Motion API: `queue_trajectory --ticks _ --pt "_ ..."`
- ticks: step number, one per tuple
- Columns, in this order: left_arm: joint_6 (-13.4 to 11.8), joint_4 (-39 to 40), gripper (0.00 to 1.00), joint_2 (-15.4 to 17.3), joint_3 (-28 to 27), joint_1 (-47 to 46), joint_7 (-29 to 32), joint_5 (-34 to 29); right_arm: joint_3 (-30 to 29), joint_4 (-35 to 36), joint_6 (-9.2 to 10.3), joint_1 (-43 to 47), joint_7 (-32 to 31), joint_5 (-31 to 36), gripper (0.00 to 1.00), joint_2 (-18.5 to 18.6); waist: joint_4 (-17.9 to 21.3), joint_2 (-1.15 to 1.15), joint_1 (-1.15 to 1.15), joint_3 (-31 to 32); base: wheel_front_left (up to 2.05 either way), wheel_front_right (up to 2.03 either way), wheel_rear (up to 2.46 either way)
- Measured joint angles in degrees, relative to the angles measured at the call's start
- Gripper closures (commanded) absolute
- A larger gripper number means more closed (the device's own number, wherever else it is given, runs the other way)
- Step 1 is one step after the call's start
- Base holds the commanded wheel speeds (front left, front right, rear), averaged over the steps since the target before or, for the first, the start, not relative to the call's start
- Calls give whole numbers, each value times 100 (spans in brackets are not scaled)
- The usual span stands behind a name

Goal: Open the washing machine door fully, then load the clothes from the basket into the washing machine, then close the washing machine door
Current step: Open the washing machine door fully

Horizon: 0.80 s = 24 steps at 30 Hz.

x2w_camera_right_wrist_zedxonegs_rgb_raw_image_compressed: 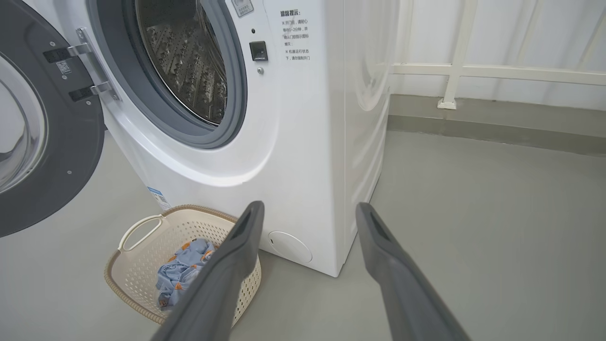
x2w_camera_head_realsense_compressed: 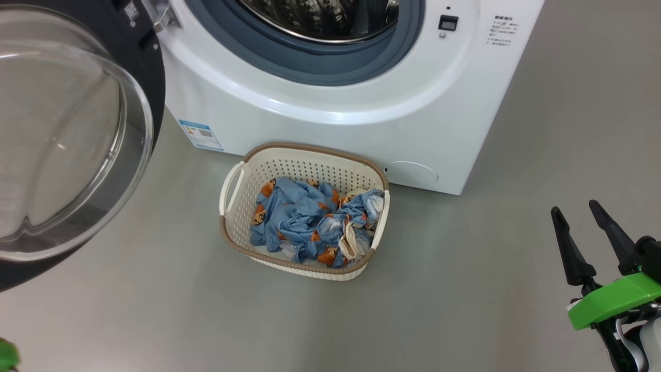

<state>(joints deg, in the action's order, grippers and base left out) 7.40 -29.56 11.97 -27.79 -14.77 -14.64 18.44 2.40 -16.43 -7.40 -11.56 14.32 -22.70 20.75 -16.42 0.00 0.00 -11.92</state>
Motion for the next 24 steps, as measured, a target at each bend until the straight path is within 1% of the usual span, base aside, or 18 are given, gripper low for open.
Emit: queue_trajectory --ticks 1,5,9,14,20,24 --pt "0 82 0 -47 69 87 0 18 -3 -1 0 1 0 0 0 -11 10 0 0 22 0 0 0" --pt "0 454 0 -266 383 371 0 31 -30 -7 0 7 0 0 0 -69 87 0 0 89 0 0 0" --pt "0 894 0 -378 775 595 0 -3 -92 -5 0 34 0 0 0 -114 216 0 0 145 0 0 0" --pt "0 1244 0 -374 1447 809 0 -5 -137 -7 0 138 0 0 0 -185 434 0 0 204 0 0 0" --pt "0 1475 0 -319 1982 871 1 56 -172 -2 0 141 0 0 0 -277 752 0 0 245 0 0 0" --pt "0 1582 0 -255 2230 873 1 56 -202 -4 0 162 0 0 0 -312 981 0 0 263 0 0 0"
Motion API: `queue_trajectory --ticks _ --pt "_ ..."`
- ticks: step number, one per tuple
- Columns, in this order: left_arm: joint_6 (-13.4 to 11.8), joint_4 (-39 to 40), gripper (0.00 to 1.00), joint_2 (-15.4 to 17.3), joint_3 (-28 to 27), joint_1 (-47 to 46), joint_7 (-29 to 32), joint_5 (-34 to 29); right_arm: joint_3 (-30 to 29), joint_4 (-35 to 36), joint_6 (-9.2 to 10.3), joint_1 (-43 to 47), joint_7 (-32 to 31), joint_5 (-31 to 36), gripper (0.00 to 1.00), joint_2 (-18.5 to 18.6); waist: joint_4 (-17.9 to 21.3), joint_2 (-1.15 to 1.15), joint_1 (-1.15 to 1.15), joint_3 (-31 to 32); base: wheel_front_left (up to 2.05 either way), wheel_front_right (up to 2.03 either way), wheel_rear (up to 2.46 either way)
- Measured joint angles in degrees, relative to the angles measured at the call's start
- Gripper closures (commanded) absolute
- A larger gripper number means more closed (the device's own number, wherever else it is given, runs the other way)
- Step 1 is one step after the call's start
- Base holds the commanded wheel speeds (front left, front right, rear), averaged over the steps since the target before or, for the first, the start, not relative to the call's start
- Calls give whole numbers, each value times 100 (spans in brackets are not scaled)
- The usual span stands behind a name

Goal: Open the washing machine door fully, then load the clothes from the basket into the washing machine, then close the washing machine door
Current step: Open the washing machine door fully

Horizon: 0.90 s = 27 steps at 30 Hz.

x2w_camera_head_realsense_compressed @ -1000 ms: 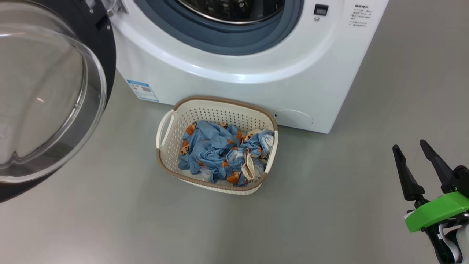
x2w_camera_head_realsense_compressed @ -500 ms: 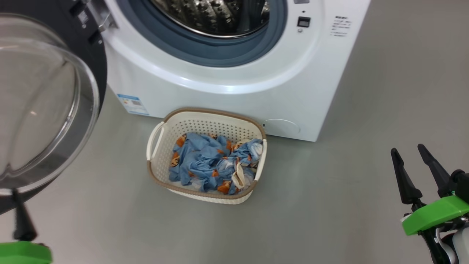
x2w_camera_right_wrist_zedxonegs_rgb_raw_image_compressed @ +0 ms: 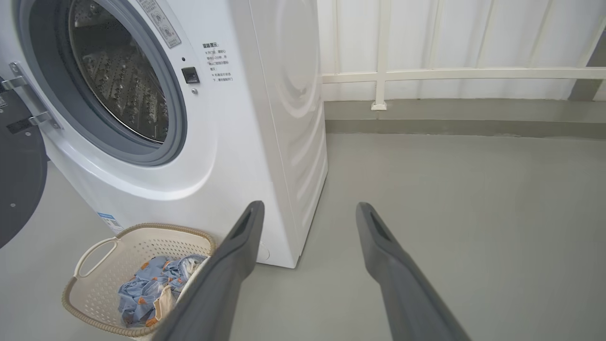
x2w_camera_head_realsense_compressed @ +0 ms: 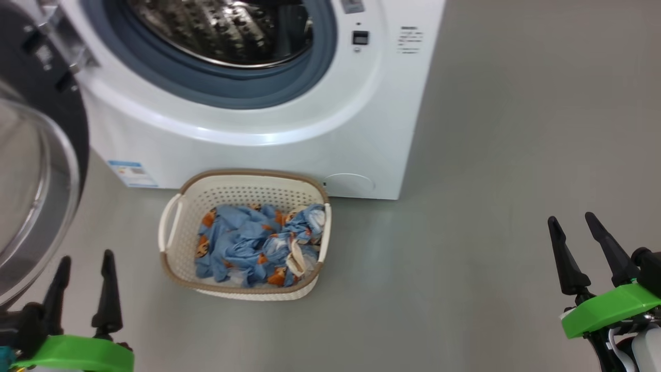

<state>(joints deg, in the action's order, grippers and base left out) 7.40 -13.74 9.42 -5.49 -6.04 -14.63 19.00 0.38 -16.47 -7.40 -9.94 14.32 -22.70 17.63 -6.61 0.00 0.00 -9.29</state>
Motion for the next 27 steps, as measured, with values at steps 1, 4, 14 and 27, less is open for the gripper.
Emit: queue_trajectory --ticks 1,4,14,27 --pt "0 42 0 1 40 1 -1 0 -3 0 0 12 0 0 0 -7 57 0 0 6 0 0 0" --pt "0 121 0 36 197 12 -1 2 -14 -8 0 71 0 0 0 -36 226 0 0 26 0 0 0" --pt "0 153 0 120 503 34 -1 160 -53 -25 0 218 0 1 0 -87 657 0 0 188 0 0 0" --pt "0 119 0 181 572 250 -1 355 -119 -21 0 409 0 1 0 -120 877 0 0 431 0 0 0"
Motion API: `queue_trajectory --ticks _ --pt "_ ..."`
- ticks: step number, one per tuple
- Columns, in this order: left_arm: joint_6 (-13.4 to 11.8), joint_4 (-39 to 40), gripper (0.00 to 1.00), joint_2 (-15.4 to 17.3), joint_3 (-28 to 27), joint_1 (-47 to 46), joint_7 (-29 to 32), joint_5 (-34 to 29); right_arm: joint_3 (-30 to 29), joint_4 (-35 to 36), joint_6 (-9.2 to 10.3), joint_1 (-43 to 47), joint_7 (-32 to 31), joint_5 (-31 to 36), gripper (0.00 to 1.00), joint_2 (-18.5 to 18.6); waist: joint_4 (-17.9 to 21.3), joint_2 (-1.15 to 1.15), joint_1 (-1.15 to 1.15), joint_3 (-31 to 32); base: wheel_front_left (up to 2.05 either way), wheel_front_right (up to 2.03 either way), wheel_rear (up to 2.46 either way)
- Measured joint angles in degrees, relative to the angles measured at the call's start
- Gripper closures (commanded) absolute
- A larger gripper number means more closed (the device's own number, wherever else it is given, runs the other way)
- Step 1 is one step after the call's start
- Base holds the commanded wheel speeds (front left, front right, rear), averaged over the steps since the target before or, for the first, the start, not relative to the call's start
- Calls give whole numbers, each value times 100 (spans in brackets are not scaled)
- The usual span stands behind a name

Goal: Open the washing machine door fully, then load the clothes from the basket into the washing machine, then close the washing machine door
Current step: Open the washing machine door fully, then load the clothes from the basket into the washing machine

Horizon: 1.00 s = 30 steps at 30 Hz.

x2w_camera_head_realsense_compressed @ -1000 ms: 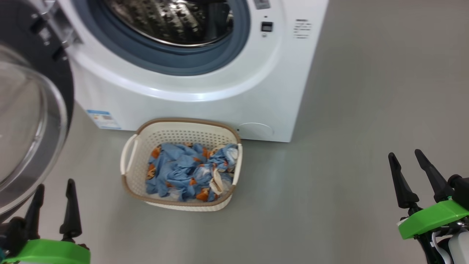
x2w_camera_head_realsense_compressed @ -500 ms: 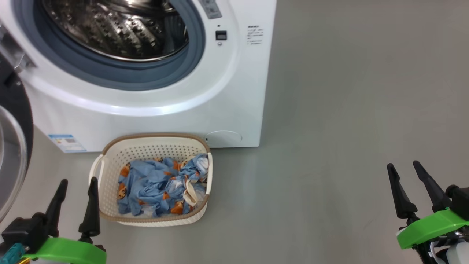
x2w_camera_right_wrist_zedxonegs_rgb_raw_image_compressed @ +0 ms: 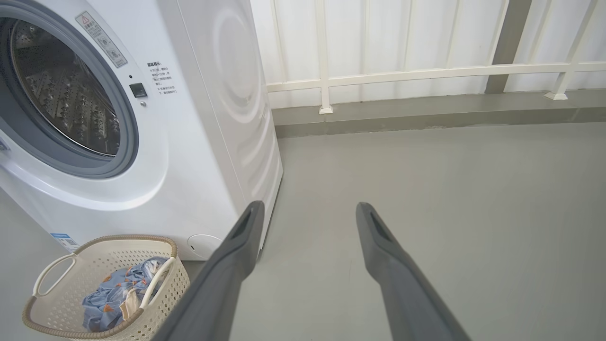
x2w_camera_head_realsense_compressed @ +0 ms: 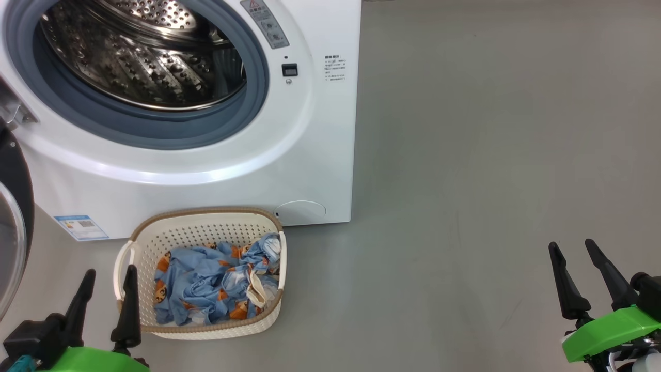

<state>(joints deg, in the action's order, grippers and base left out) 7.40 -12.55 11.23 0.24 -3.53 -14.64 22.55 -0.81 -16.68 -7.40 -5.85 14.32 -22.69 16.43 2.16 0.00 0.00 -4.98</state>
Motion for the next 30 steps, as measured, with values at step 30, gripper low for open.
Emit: queue_trajectory --ticks 30 --pt "0 -29 0 101 125 -5 0 300 -15 36 0 -2 0 0 0 -24 -15 0 0 -129 23 -57 34"
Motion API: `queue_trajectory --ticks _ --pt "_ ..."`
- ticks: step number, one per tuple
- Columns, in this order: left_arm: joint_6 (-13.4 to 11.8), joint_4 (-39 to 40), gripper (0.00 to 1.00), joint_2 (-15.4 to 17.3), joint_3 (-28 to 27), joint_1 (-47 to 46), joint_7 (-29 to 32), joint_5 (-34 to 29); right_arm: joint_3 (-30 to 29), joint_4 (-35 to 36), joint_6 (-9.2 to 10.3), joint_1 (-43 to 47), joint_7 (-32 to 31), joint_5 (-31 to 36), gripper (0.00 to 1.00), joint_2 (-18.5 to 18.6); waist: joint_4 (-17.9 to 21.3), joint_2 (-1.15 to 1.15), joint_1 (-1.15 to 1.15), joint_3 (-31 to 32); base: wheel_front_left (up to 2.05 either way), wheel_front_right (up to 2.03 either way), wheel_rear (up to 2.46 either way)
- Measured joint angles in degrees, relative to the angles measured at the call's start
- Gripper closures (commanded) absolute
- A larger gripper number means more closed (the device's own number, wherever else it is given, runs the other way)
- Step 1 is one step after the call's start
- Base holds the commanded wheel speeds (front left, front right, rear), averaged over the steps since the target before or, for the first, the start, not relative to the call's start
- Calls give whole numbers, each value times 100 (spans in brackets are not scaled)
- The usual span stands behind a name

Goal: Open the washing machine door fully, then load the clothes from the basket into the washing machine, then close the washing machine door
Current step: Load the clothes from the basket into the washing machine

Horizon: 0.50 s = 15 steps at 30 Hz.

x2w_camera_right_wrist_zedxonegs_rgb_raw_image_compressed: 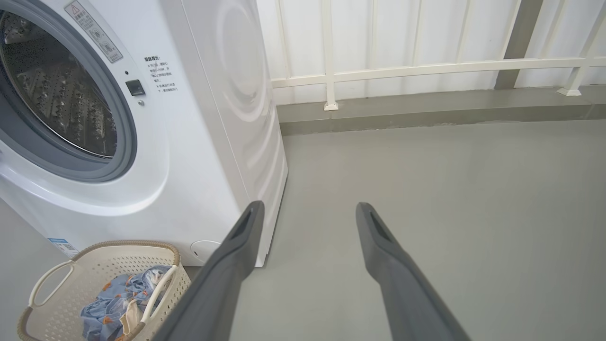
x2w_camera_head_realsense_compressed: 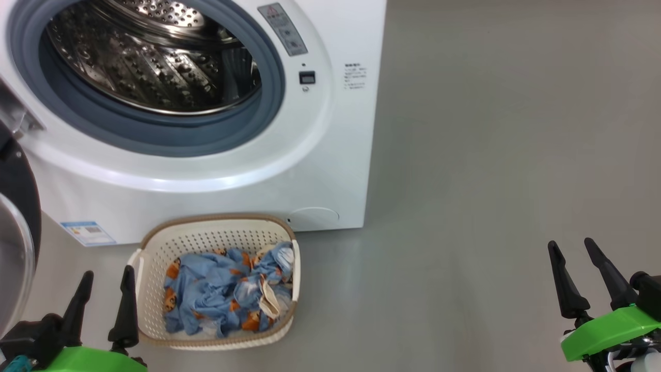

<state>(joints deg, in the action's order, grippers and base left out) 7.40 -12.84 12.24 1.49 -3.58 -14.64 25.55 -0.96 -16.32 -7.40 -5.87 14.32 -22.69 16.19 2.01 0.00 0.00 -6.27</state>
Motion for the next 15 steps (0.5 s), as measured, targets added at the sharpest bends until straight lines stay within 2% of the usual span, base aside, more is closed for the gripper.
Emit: queue_trajectory --ticks 7,15 --pt "0 8 0 36 0 -23 0 -1 11 1 0 -3 0 0 0 -34 24 0 0 -41 92 -161 69" --pt "0 -4 0 -65 -11 -31 0 -13 9 9 0 -8 0 0 0 -43 15 0 0 -63 37 -38 2"
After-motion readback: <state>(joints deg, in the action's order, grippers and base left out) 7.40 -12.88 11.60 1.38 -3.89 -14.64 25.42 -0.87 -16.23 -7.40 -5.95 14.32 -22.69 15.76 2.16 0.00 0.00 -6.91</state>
